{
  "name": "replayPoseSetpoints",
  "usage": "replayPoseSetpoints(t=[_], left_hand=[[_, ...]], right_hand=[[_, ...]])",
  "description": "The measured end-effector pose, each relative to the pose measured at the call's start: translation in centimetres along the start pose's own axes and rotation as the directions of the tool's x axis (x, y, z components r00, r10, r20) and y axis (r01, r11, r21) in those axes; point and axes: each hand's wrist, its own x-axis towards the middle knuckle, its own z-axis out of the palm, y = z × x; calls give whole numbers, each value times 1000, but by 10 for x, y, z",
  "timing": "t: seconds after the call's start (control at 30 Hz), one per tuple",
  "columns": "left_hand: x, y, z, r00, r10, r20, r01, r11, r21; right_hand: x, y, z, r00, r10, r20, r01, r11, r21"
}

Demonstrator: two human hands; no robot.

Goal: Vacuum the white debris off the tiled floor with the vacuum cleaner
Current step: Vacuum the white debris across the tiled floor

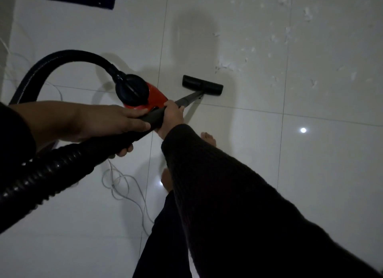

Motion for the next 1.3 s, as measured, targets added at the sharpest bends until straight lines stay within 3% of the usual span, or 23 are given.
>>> replayPoseSetpoints(t=[0.3,0.5,0.7,0.9,1.3], left_hand=[[-1,-6,46,998,37,50,-37,999,-8],[18,11,90,989,121,85,-116,991,-65],[50,23,136,981,194,29,-191,977,-95],[84,50,152,977,210,-22,-210,961,-182],[136,128,163,972,189,-139,-222,930,-292]], right_hand=[[-10,10,-44,999,-20,-50,20,1000,-14],[-6,-5,-92,987,-25,-156,9,995,-102],[9,-38,-126,980,-54,-193,5,969,-246],[31,-78,-138,987,-78,-141,17,920,-390],[74,-171,-144,996,-47,-72,9,886,-463]])
